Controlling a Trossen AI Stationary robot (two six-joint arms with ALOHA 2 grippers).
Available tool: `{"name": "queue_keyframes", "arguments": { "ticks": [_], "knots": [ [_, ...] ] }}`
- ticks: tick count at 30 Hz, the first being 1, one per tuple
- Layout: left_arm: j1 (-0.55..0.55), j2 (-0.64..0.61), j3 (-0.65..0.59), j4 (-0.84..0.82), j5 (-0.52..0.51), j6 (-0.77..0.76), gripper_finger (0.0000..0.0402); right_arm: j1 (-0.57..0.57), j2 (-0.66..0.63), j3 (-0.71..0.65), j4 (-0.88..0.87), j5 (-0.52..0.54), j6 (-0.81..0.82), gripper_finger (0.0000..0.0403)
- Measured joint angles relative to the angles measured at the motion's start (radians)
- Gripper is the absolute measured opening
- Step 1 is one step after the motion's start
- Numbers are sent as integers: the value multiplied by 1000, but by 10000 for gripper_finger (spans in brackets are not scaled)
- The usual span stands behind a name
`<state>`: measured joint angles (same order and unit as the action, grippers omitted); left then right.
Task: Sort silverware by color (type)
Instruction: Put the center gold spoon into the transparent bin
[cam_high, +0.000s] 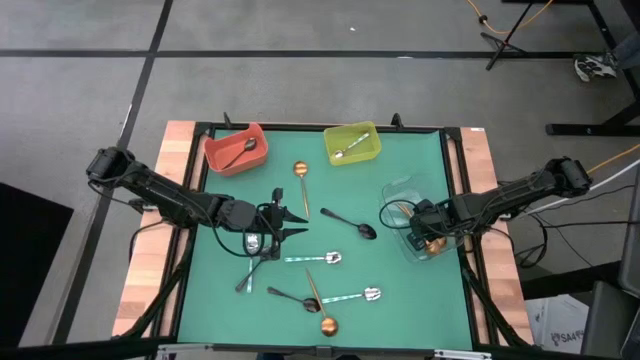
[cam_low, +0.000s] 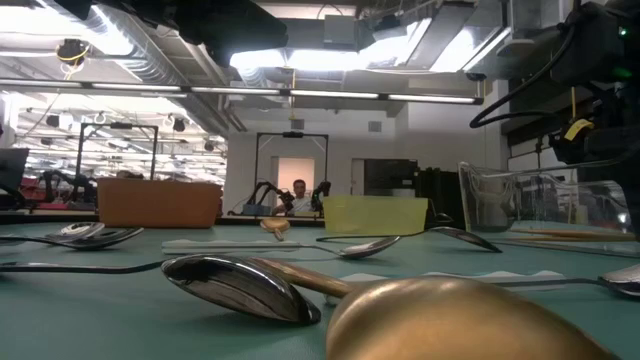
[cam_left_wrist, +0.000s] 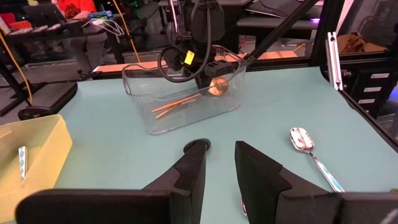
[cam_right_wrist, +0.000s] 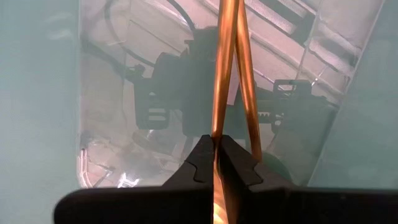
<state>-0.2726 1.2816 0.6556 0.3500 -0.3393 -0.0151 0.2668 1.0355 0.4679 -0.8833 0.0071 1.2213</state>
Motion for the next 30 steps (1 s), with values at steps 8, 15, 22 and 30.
{"name": "queue_keyframes", "arguments": {
  "ticks": [8, 15, 22, 30],
  "knots": [
    [0, 0, 0, 0, 0, 0, 80, 0, 1, -1, -4, 2, 0, 70],
    [0, 0, 0, 0, 0, 0, 80, 0, 1, -1, -3, 2, 1, 117],
    [0, 0, 0, 0, 0, 0, 80, 0, 1, -1, -3, 1, 3, 113],
    [0, 0, 0, 0, 0, 0, 80, 1, 0, 60, -71, 2, 1, 111]
  ]
}}
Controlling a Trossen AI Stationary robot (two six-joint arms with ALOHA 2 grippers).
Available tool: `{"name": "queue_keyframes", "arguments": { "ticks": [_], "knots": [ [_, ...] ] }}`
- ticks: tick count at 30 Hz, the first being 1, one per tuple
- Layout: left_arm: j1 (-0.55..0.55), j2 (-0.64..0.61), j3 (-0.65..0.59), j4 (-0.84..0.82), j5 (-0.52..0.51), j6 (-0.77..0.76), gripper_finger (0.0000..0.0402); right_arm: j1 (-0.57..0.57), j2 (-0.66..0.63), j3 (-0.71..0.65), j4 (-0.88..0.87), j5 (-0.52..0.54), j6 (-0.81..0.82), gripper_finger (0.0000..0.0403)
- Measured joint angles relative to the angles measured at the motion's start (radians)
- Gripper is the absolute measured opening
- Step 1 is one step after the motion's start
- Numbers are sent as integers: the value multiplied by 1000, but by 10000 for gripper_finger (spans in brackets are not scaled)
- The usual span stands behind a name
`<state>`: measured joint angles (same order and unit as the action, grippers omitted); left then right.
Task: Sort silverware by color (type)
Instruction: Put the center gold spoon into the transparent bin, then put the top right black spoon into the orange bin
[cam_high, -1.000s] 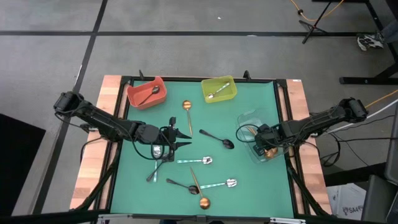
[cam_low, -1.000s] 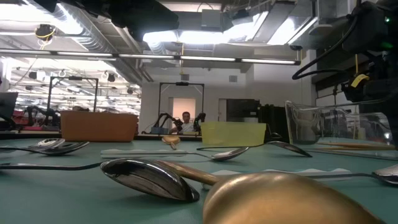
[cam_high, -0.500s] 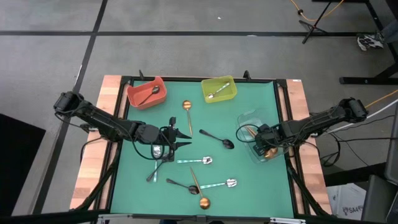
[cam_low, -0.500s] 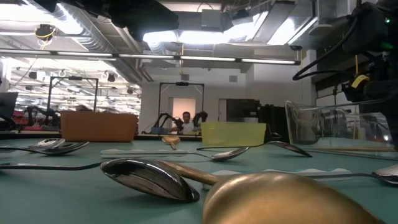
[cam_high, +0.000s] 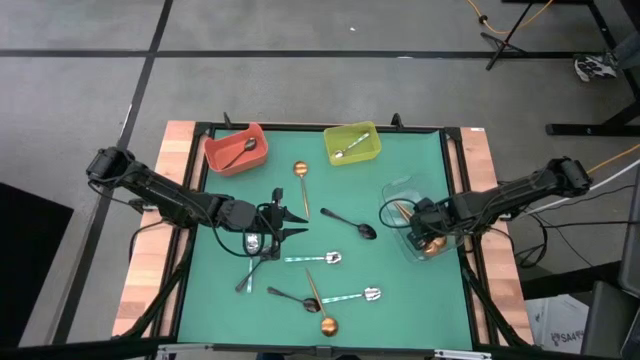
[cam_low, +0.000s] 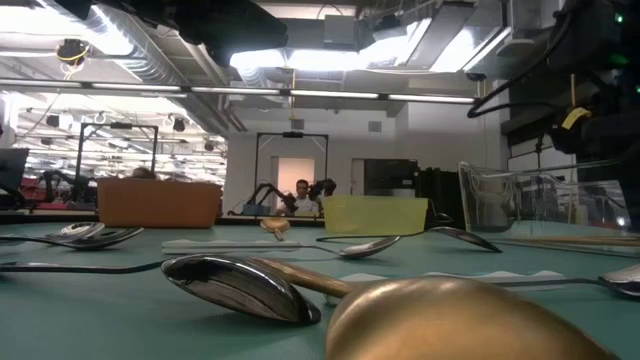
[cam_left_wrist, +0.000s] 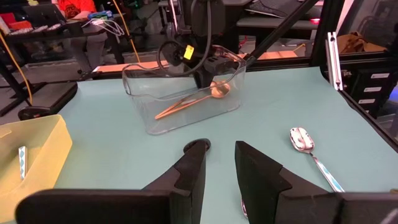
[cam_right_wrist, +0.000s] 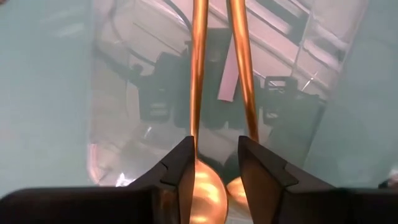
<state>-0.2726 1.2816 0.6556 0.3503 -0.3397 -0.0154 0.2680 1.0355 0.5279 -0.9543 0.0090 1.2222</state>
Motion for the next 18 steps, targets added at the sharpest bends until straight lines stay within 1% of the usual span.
{"name": "queue_keyframes", "arguments": {
  "ticks": [3, 7, 14, 16, 18],
  "knots": [
    [0, 0, 0, 0, 0, 0, 80, 0, 0, 37, -39, 0, -1, 111],
    [0, 0, 0, 0, 0, 0, 80, 0, 0, 111, -132, 0, -1, 111],
    [0, 0, 0, 0, 0, 0, 80, 0, 0, 287, -328, 5, -8, 111],
    [0, 0, 0, 0, 0, 0, 80, 0, 0, 345, -370, 19, -27, 111],
    [0, 0, 0, 0, 0, 0, 80, 0, 0, 404, -393, 56, -42, 111]
  ]
}}
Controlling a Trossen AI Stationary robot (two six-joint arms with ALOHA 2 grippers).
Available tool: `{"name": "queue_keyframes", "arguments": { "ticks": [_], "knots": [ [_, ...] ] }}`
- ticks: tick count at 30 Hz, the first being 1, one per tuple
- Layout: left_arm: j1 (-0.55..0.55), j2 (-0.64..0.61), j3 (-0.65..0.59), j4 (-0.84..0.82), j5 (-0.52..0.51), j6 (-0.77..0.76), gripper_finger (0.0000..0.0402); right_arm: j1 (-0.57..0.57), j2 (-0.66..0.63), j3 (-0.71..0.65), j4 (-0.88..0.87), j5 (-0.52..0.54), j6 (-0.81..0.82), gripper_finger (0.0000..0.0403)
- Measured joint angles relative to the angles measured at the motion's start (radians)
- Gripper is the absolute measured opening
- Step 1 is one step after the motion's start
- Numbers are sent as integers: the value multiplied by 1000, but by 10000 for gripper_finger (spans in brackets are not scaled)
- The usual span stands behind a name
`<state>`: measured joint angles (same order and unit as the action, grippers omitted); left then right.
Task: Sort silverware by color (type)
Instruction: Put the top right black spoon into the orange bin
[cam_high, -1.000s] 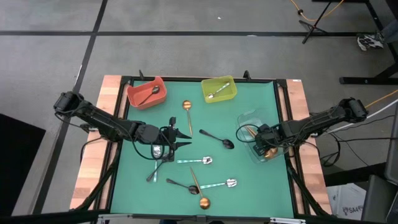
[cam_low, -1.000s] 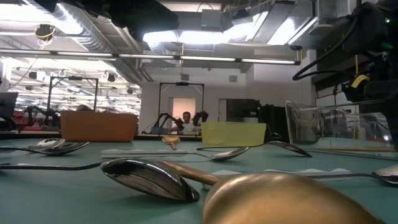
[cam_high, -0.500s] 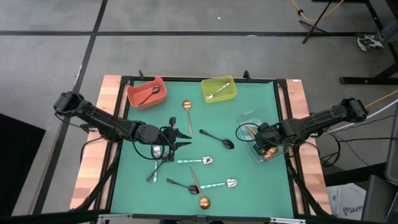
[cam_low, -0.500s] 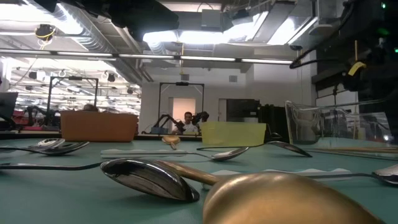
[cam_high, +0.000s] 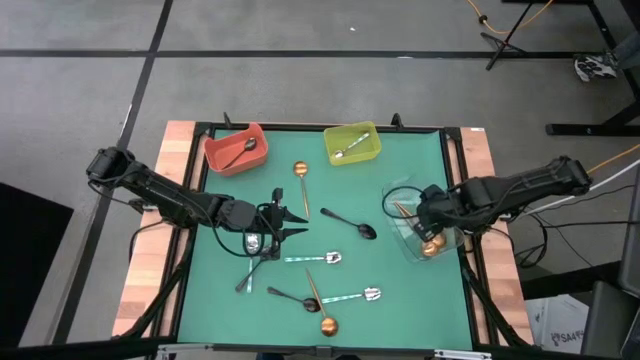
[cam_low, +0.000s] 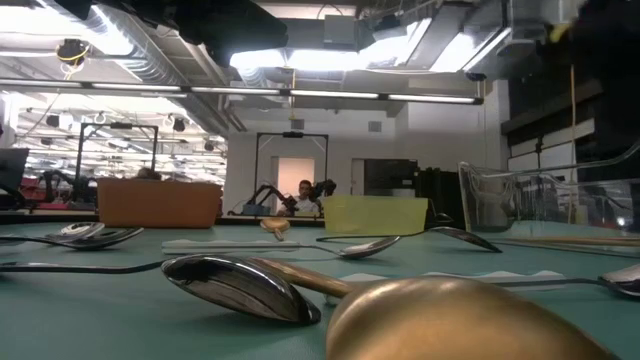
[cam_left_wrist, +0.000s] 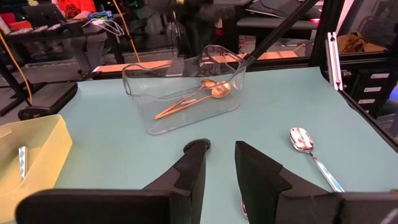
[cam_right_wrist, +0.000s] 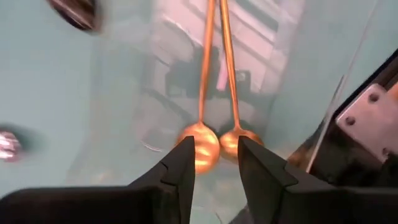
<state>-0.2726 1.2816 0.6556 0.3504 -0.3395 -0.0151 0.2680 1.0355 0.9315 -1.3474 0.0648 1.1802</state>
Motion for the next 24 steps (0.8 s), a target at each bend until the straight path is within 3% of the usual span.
{"name": "queue_keyframes", "arguments": {
  "ticks": [10, 24],
  "knots": [
    [0, 0, 0, 0, 0, 0, 80, 0, 0, 226, 113, 263, -233, 111],
    [0, 0, 0, -3, 0, 0, 80, 0, 91, 236, 478, 265, -709, 111]
  ]
}}
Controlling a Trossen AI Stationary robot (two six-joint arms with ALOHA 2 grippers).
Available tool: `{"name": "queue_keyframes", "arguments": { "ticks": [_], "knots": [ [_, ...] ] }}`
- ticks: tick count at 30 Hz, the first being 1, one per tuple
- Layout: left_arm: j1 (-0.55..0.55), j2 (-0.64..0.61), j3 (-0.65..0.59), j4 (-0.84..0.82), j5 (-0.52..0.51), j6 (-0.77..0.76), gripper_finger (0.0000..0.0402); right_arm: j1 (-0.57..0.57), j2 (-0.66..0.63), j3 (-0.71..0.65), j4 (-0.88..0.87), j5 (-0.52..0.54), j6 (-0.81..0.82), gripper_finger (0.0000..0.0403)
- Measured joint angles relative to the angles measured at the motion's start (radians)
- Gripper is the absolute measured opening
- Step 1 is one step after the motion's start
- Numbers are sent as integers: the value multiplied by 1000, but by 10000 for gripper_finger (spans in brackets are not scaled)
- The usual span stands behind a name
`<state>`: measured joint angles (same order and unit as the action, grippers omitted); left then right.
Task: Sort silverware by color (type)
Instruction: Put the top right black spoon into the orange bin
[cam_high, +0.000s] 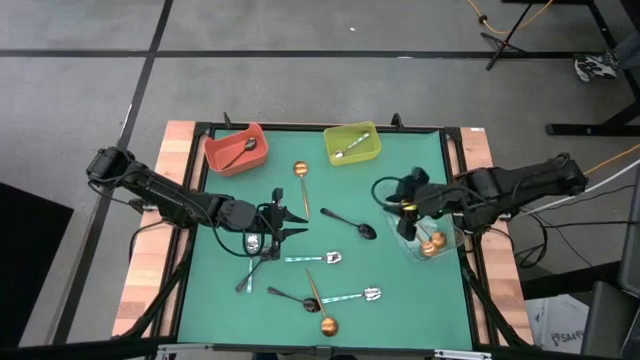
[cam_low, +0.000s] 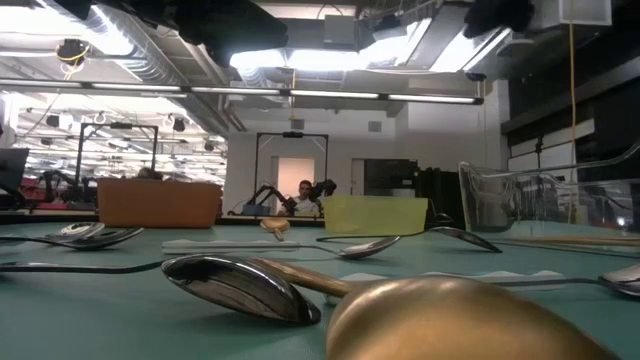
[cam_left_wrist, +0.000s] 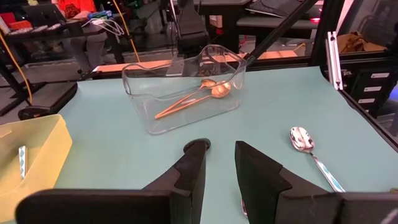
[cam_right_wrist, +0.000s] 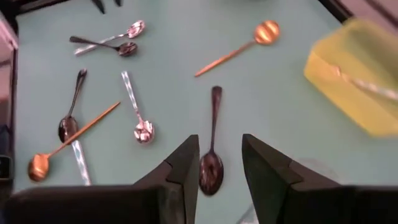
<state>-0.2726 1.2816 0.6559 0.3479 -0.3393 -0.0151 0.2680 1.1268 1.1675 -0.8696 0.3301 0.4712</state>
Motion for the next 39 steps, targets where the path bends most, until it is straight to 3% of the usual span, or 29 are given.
{"name": "queue_keyframes", "arguments": {
  "ticks": [11, 27, 39],
  "knots": [
    [0, 0, 0, -3, 0, 0, 80, 0, 197, 0, 178, -1, -244, 111],
    [0, 0, 0, -18, 0, 0, 80, -25, 436, -1, 190, -18, -249, 111],
    [0, 0, 0, -19, 0, 0, 80, -146, 566, -1, 202, -152, -249, 111]
  ]
}}
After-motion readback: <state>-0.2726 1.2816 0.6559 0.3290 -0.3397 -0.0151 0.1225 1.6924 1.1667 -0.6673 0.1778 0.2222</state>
